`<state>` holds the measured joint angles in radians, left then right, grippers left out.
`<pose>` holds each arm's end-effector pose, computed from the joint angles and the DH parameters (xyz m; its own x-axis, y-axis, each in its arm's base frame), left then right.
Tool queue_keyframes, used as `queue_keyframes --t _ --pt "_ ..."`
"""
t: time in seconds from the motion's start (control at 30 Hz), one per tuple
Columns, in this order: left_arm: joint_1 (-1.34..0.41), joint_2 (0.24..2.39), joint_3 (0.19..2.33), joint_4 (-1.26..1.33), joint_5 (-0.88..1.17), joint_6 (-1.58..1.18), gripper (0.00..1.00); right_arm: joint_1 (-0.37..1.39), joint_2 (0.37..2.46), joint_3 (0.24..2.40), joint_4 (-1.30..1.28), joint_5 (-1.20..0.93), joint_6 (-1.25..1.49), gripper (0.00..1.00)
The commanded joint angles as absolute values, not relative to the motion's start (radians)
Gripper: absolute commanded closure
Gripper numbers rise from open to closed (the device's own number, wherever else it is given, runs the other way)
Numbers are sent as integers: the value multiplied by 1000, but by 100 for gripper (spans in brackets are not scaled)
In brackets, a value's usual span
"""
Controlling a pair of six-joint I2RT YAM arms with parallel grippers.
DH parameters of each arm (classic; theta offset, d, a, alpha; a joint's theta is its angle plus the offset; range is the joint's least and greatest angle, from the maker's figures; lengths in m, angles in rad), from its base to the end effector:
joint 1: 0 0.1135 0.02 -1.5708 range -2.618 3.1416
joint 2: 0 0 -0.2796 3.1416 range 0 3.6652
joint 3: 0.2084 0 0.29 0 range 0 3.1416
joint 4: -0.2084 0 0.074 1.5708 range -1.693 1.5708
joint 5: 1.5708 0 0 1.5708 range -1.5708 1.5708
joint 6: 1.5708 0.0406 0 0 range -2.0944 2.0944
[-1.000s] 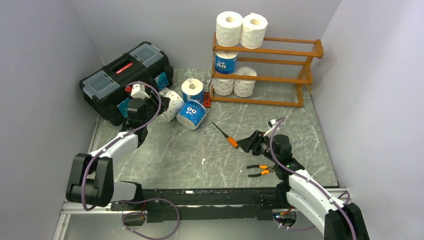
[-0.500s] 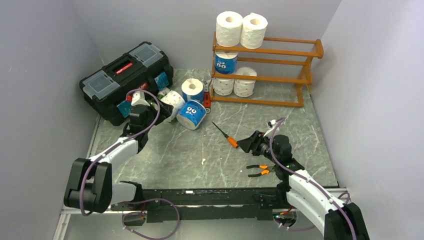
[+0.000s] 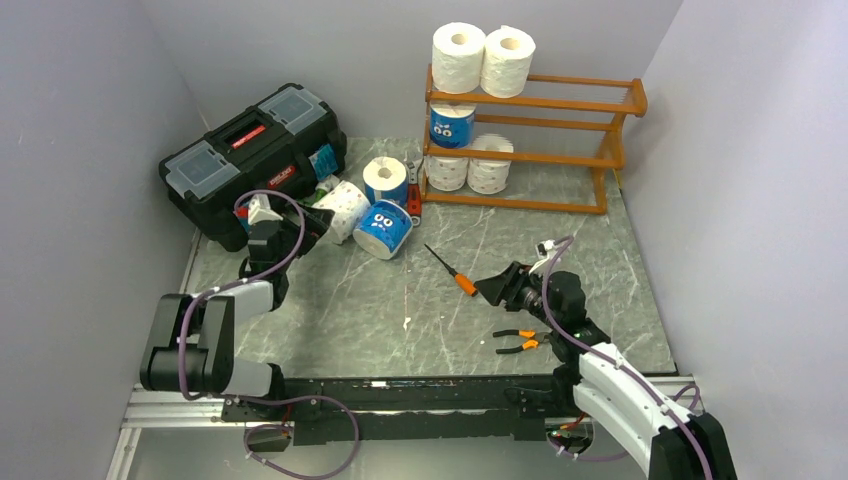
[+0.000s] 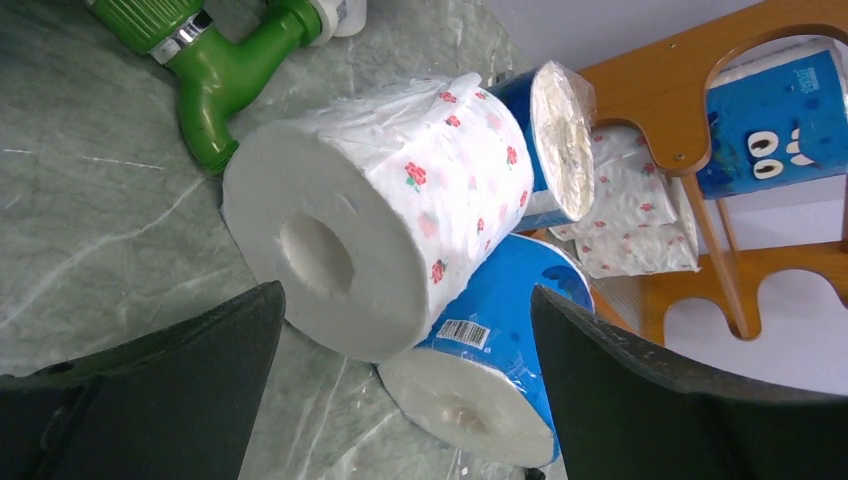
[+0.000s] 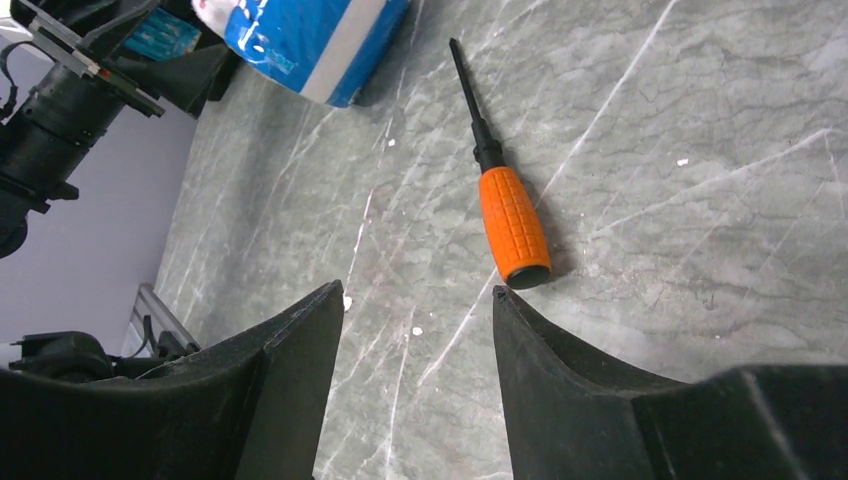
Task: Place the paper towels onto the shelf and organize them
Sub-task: Adjust the paper towel at the center of the board.
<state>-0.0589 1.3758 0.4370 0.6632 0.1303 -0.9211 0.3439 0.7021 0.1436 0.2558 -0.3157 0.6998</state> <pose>0.2910 -0.0224 0.1632 -0.3102 -0.7726 -0.5540 -0.1055 0.6071 -0.7876 0.1712 0.0747 0.1610 -0.6008 0.4352 -0.6706 -0.2778 0.6729 0.6856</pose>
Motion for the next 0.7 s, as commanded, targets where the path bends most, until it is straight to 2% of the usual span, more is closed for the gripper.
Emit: queue_keyframes --t 0.0,0.3,0.67 --pt "-42 1431 421 884 213 -963 1 349 721 141 300 -319 696 41" --pt "-33 1539 431 997 225 -997 2 348 682 136 272 -304 690 41" --pt "-34 1625 452 1108 248 -1012 13 348 698 136 284 -305 690 41"
